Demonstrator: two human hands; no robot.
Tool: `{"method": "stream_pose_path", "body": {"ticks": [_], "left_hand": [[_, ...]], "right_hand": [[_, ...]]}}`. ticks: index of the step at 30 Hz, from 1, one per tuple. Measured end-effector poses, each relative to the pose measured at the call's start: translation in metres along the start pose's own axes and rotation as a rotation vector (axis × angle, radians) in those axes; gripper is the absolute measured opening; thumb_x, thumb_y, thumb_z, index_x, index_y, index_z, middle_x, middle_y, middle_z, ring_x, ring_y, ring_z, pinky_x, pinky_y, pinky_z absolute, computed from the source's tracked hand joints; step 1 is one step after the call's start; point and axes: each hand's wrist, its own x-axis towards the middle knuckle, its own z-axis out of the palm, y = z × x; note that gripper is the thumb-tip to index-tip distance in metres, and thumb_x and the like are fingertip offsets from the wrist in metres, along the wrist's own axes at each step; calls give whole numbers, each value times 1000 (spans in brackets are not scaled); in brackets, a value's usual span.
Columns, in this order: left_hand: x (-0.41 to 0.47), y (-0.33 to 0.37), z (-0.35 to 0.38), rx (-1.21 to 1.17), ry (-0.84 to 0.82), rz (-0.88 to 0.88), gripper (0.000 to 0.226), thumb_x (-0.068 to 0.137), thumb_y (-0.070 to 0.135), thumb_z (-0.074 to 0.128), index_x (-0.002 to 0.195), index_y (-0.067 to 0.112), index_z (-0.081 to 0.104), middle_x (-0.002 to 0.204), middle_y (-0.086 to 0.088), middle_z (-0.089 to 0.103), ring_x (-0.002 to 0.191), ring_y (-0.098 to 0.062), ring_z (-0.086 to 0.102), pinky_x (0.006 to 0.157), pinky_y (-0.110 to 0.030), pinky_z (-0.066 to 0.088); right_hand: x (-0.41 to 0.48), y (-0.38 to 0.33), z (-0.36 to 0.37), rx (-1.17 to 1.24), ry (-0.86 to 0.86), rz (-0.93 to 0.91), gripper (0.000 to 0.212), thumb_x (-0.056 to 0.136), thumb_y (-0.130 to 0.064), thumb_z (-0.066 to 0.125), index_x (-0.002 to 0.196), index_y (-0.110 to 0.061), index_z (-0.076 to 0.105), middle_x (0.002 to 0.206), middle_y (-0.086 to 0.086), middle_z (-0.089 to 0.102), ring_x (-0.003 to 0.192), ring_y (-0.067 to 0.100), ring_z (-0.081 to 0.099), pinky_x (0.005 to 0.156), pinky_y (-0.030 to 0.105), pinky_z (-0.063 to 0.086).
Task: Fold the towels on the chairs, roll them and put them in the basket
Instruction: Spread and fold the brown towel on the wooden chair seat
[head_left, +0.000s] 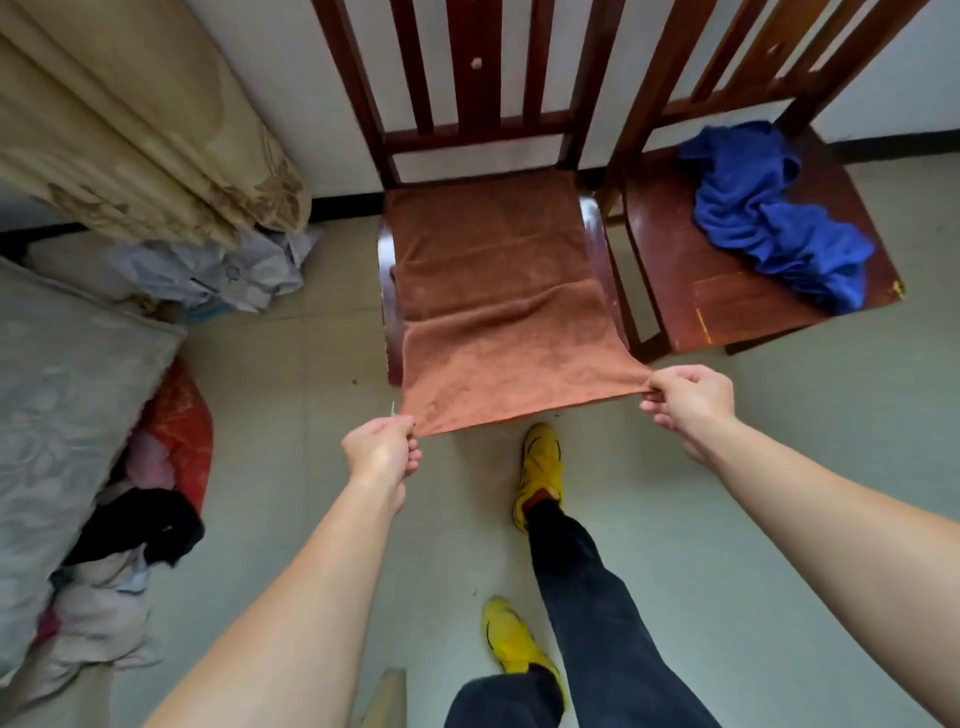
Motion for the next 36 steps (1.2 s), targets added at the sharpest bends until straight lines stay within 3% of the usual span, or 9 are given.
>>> {"method": "stream_pose_path", "body": {"ticks": [4,13,17,25,30,32,36], "left_hand": [[-31,-31,-27,46,-61,-7,8,82,5,64,74,7,66,49,-3,44,38,-14,41,35,-15,37],[-66,-80,-52,164,-101,-61,13,83,2,55,71,3,61,51,-5,44,41,-17,41,40,-19,34],[-75,-92,-55,211,-84,-90,13,80,1,55,69,3,61,41,-1,42,34,-15,38,40,-18,32],[-69,-79,-51,223,-92,-74,11,81,1,55,73,2,63,52,-6,46,40,-18,43,39,-19,36],[-53,-61,-45,241,-96,-35,11,80,3,58,70,2,62,55,-9,50,44,-19,49,38,-16,40],[-43,-48,-42,242,-106,18,7,78,5,65,74,0,65,56,-9,54,46,-18,52,41,-17,44],[-31,-7,-37,258,-207,167,26,69,15,84,85,2,69,63,-5,61,54,-15,55,59,-22,48]], "right_hand": [[-34,35,-22,9,29,1,11,81,-4,60,90,-11,60,68,8,65,43,9,61,33,15,37],[-73,73,-56,-17,47,-13,8,82,-5,59,82,-13,58,63,5,64,38,6,59,34,15,39],[-76,84,-64,-19,61,2,10,81,-4,57,78,-13,58,63,5,63,38,7,58,36,15,40],[-70,81,-65,-20,47,3,14,82,-5,54,73,-13,61,62,5,63,38,6,58,37,15,41],[-52,63,-55,-3,2,-18,12,83,-11,63,72,-12,68,60,4,65,43,8,61,39,16,43],[-41,48,-48,28,-14,-34,9,82,-11,65,75,-9,70,57,3,66,47,10,64,38,17,42],[-21,5,-32,77,-48,-73,8,82,-12,64,77,-11,70,61,3,69,51,10,68,39,15,43]]}}
